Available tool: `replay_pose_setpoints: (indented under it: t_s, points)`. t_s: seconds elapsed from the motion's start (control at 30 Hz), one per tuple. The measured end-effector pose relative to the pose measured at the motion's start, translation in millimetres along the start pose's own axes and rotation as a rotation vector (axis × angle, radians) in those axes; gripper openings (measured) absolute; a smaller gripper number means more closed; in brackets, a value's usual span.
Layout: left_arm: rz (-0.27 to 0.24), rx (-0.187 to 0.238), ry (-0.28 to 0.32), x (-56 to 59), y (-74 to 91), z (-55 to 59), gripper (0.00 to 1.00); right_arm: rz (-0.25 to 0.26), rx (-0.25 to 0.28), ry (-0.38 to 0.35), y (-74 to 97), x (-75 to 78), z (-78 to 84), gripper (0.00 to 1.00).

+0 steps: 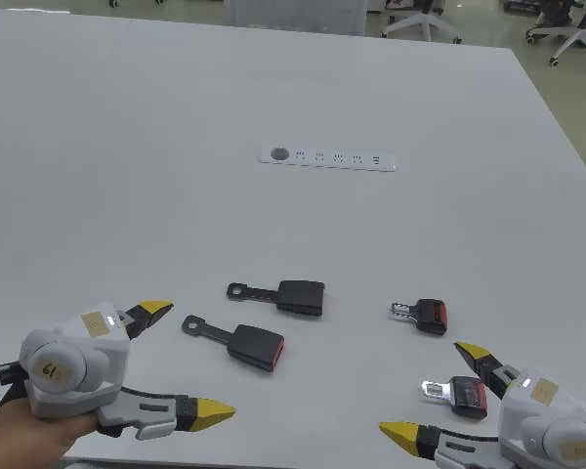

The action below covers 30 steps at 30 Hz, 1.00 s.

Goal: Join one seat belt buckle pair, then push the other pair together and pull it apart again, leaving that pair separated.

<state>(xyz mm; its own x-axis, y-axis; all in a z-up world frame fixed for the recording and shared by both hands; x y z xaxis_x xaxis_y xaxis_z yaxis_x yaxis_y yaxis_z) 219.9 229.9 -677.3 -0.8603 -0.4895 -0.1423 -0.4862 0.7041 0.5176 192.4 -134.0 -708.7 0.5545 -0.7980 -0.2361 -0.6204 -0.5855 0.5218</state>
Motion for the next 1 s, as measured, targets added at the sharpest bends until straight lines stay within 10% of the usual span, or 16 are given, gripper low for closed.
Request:
replay_pose_setpoints:
  t_s: [1.0]
  points:
    - [0.004, -0.007, 0.015, -2.9, -0.3, 0.8, 1.00, -0.021, -0.034, -0.008, 2.5, 8.5, 4.3, 0.96]
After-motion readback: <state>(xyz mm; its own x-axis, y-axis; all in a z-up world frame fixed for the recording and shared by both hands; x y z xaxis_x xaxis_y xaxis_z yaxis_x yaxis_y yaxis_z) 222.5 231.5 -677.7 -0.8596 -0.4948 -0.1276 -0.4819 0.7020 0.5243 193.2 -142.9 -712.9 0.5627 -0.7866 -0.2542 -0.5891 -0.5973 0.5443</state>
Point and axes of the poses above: the centre of the closed fingertips' face, and the gripper's own axes: y roughly backward along the fingers, x roughly to its right, z roughly out of its underside, the point moved 9 cm from there along y, roughly backward along the fingers, and after that the axes turned 15 degrees about -y, right-handed, at the moved point
